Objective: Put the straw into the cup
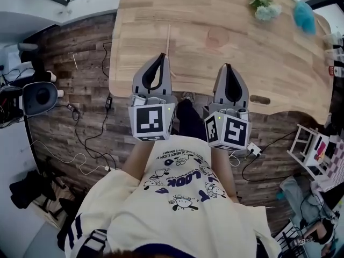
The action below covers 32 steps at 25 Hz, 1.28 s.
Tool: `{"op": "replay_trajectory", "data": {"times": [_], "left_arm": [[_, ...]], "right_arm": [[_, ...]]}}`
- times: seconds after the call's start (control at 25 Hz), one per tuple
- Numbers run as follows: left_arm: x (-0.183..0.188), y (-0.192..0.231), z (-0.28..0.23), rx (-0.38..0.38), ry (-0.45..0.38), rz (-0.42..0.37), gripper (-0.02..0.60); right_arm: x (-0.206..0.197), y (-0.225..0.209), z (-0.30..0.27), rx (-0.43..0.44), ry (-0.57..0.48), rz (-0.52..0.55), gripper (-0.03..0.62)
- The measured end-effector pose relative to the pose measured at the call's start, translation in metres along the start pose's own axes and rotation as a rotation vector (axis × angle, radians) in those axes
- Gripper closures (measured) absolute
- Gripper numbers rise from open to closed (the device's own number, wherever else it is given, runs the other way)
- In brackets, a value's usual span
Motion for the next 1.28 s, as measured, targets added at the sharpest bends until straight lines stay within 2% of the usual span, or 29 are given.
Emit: {"op": "replay_trajectory", "data": {"times": [0.4, 0.72, 0.96, 1.28], "left_arm": [[0.001, -0.01, -0.032, 0.047, 0.056, -0.013, 0.555], [-0.001, -0.024, -0.041, 0.034, 0.081, -0.026, 0.555], [0.0, -0.033, -0.045, 0.013, 0.111, -0.043, 0.555], [0.013, -0.035, -0.043, 0.001, 0.069, -0.055, 0.555]], "right_arm": [[0.002, -0.031, -0.034, 0.033, 0.037, -0.04, 0.596], [-0.008, -0.04, -0.044, 0.045, 0.076, -0.059, 0.596], [0.0, -0.043, -0.045, 0.051, 0.06, -0.068, 0.595], [0.006, -0.038, -0.041, 0.052, 0.043, -0.075, 0.596]]}}
Point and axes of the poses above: the fingertips, and each gripper's own axes: z backward along the fingers, y to its left, x out of its top, the point moved 2 cm from there along z, backward along the fingers, and after that the axes turned 10 degrees about -z, right-handed, at the moved point
